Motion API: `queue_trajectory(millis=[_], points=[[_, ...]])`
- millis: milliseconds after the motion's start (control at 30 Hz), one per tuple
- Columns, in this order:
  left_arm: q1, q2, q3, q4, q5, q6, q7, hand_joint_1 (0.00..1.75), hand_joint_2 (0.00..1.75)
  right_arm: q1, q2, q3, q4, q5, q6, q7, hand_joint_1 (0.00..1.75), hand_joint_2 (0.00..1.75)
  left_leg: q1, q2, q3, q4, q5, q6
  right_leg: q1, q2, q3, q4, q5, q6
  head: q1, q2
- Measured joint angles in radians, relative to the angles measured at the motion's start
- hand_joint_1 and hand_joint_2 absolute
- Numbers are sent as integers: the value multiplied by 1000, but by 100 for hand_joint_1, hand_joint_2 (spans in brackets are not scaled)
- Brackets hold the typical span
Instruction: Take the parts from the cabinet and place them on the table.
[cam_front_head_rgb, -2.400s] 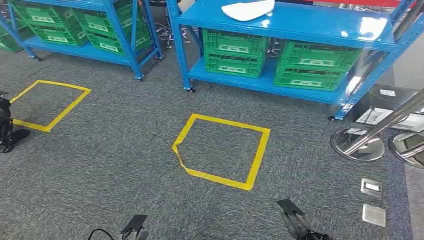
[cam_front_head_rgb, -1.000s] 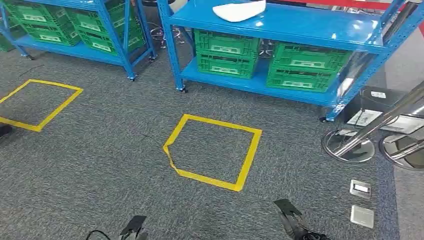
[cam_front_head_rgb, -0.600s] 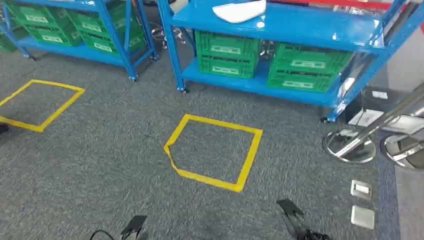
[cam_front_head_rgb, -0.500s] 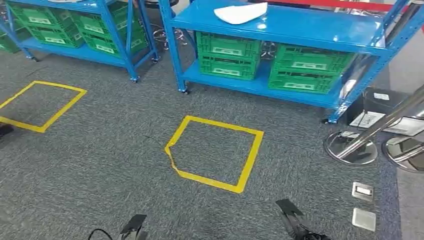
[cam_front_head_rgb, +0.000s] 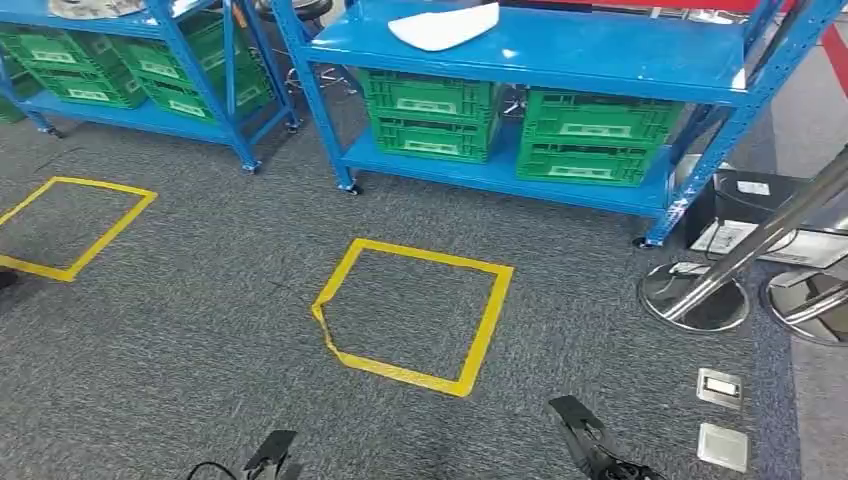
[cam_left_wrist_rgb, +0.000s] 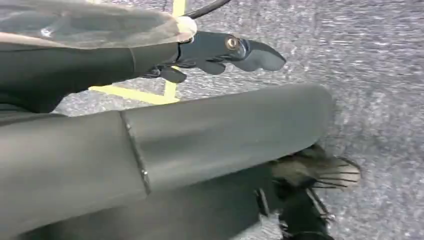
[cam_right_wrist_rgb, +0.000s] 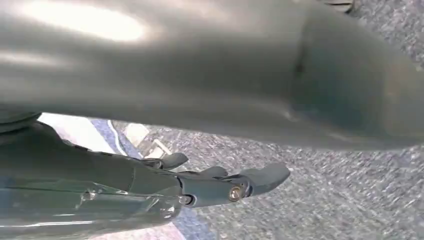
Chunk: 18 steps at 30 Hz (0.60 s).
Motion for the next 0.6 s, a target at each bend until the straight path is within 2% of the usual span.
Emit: queue_trajectory(millis=[33,67,100,167,200,233,267,300,333,367,400,433,500,533,567,600], points=[[4,0,0,0,0,0,0,0,0,2,0,0,0,0,2,1,0,0,-1,0,-41,43,5,4,3,1,6,0,-6,-2,-3,0],[8,2,0,0,0,0,0,0,0,4,0,0,0,0,2,1,0,0,-3,0,-51,29,36,11,4,4,14,0,-12,-1,-5,0],[11,2,0,0,0,0,0,0,0,4,0,0,0,0,2,1,0,0,-7,0,-39,-31,89,19,4,7,24,0,-19,0,-7,0],[10,4,0,0,0,0,0,0,0,3,0,0,0,0,3,1,0,0,-15,0,32,-239,220,38,3,12,46,-2,-36,7,-19,0],[9,5,0,0,0,0,0,0,0,2,0,0,0,0,3,1,0,0,-21,-2,49,-285,226,43,4,12,40,-3,-44,13,-23,0],[7,6,0,0,0,0,0,0,0,1,0,0,-1,0,3,1,0,0,-26,-1,57,-302,211,38,12,17,44,-4,-52,22,-27,0],[7,6,0,0,0,0,0,0,0,2,0,0,-1,0,3,1,0,0,-28,0,59,-300,206,38,8,16,51,-19,-53,27,-26,0],[7,5,0,0,0,0,0,0,0,4,0,0,-1,0,3,1,0,0,-26,-1,62,-311,203,43,9,16,72,-10,-43,36,-25,0],[9,3,0,0,0,0,0,0,0,4,0,0,-1,0,3,1,0,0,-26,-1,68,-315,197,49,9,13,78,-17,-41,43,-22,0],[10,3,0,0,0,0,0,0,0,4,0,0,-1,0,3,1,0,0,-23,-3,86,-318,196,54,6,8,79,-16,-51,47,-19,0],[10,4,0,0,0,0,0,0,0,1,0,0,-1,0,3,1,0,0,-24,-3,99,-321,191,60,6,-3,70,21,-66,48,-4,0],[9,4,0,0,0,1,0,0,0,-2,0,0,-1,0,3,1,0,0,-27,-2,106,-322,185,66,6,-7,29,96,-91,48,3,0],[7,3,0,0,0,2,0,0,0,-2,0,1,-1,0,3,0,0,0,-34,-1,121,-322,171,73,9,-8,-78,262,-152,48,12,0],[8,3,0,0,0,1,0,0,0,2,0,1,-1,-1,3,1,0,0,-37,-2,130,-322,163,75,12,-8,-118,310,-174,47,13,0],[10,2,0,0,0,1,0,0,0,5,0,1,-1,-4,3,1,0,0,-40,-3,143,-321,156,76,15,-7,-137,312,-172,45,19,0],[13,2,0,0,0,1,0,0,0,6,0,1,-1,-4,3,1,0,0,-43,-5,158,-321,146,76,20,-8,-135,269,-144,38,26,0]])
